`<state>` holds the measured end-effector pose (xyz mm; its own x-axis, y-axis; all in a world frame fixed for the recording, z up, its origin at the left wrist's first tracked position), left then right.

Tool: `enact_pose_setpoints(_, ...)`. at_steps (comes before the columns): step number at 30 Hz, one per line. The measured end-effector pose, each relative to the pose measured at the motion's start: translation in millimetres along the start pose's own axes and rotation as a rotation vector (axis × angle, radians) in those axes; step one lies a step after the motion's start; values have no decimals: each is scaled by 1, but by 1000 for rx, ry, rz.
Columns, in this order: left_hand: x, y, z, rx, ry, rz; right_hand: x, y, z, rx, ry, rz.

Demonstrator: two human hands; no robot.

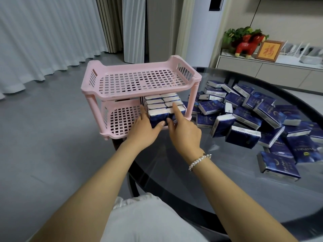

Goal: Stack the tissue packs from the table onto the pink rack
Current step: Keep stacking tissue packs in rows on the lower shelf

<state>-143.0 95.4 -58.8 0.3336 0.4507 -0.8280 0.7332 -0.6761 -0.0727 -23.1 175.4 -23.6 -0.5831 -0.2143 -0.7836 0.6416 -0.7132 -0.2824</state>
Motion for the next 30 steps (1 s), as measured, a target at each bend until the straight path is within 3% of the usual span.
enact_pose_setpoints(4,-12,16,-15,29,146,-86,-18,10,-7,4,-70,-37)
enact_pose_setpoints(10,-36,58,-63,90,113,-358,-59,34,-29,-13,-301,-125)
enact_pose_setpoints(15,-32,78,-105,168,109,-479,-100,53,-71,25,-368,-231)
enact_pose_setpoints(17,-21,81,-122,189,102,-444,-113,57,-89,38,-329,-270)
enact_pose_setpoints(21,18,72,-142,188,108,-229,-127,58,-119,81,-292,-346)
enact_pose_setpoints(26,53,51,-173,218,220,-33,-137,53,-137,85,-31,-463)
enact_pose_setpoints(30,75,38,-178,131,342,19,-136,46,-156,183,-27,-392)
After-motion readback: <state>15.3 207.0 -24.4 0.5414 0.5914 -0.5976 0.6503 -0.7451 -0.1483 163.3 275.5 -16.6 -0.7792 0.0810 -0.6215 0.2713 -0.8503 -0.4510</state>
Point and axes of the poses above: each hand's wrist, its own y-axis away from the middle knuckle, its own x-axis out of the palm, z = x × y, the point moved 8 cm from there along -y, towards the middle knuckle, and after that the axes turned 7 degrees about -y, right-handed, at the moved point
